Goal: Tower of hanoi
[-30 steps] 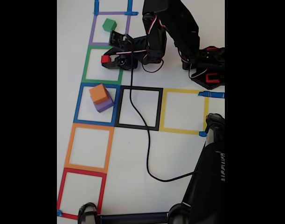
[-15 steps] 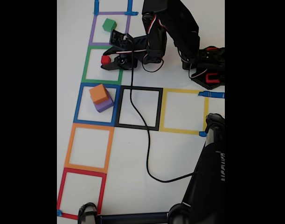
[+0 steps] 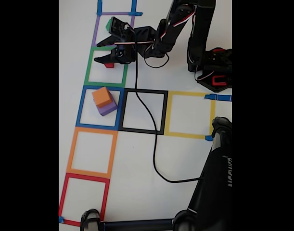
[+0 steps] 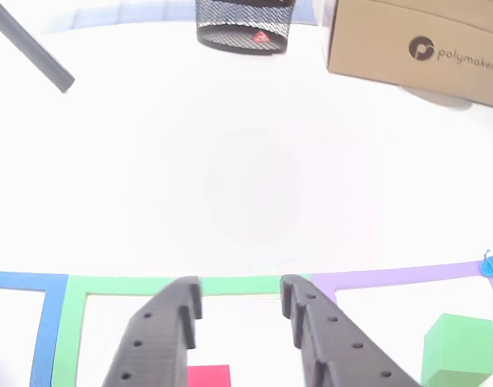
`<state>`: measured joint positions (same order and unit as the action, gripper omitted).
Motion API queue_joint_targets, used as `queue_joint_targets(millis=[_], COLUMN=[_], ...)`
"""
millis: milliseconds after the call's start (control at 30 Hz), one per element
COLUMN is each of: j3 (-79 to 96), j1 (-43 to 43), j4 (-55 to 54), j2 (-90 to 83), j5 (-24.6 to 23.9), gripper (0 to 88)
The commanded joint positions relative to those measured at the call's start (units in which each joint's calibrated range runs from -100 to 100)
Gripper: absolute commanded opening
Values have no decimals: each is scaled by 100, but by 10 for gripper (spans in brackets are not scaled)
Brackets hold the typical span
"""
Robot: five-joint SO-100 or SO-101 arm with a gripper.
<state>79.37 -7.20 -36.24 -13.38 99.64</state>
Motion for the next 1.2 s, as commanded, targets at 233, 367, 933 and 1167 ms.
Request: queue_joint_targets(millis=[233, 367, 933, 1167], j3=[-1183, -2619, -8164, -7992], j1=[-891, -1207, -2300, -2272], j4=[5632, 8117, 13470, 13470], j2=[-2986, -3543, -2412, -2412], j5=[36, 36, 36, 36], gripper=[0, 0, 0, 0])
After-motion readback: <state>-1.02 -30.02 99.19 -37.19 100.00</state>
